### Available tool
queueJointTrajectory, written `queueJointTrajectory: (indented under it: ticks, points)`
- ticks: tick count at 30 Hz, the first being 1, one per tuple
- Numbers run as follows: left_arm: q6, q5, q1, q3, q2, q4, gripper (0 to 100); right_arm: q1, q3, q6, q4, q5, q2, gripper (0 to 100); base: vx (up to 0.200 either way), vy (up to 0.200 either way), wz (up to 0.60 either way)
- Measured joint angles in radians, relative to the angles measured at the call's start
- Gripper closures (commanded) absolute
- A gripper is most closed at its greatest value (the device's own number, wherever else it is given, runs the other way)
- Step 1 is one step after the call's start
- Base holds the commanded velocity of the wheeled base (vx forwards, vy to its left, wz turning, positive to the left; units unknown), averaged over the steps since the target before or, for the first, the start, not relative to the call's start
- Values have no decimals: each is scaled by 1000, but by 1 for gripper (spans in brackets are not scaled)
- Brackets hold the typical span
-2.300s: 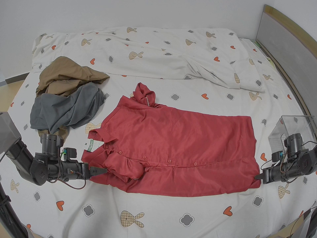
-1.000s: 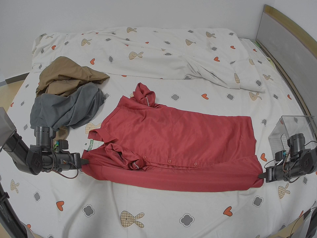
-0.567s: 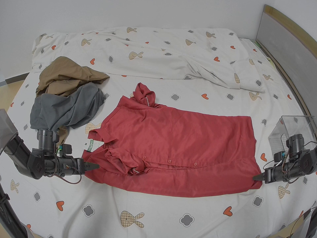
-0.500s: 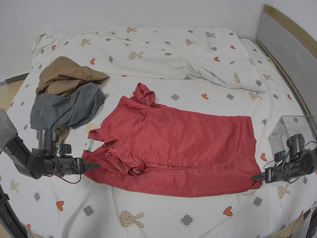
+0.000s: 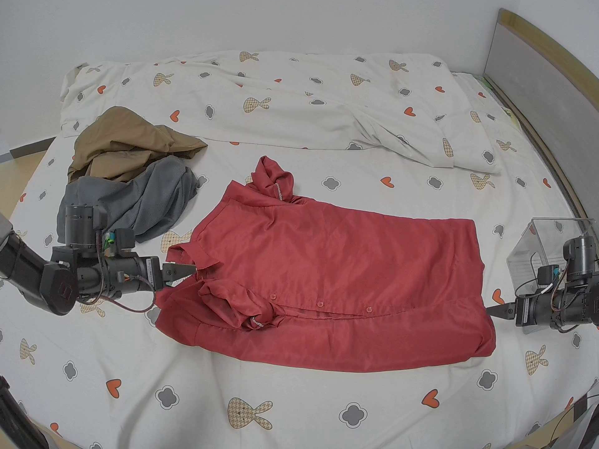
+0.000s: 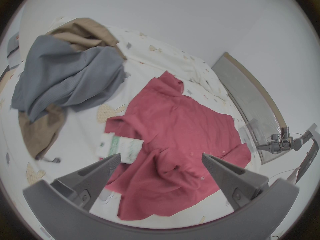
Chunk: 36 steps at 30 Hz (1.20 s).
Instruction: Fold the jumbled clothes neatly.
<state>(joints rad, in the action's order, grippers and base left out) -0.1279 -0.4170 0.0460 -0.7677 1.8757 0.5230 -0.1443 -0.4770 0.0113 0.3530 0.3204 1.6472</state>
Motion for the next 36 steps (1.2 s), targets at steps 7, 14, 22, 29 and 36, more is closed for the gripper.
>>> queueJointTrajectory:
  ticks: [7, 14, 22, 29, 36]
  points:
    - [0, -1, 138, -177, 62, -53, 0, 63, 4, 109, -1, 4, -86, 0, 0, 0, 0]
    - [1, -6, 236, -280, 184, -63, 0, 100, 22, 128, -2, 5, -142, 0, 0, 0, 0]
    - [5, -6, 285, -254, 270, -54, 0, 109, 27, 130, -1, 4, -166, 0, 0, 0, 0]
    - [2, -4, 286, -109, 272, 66, 0, 119, -9, 137, 2, 2, -154, 0, 0, 0, 0]
    - [-7, -5, 284, -13, 285, 173, 0, 157, -41, 162, 4, 1, -119, 0, 0, 0, 0]
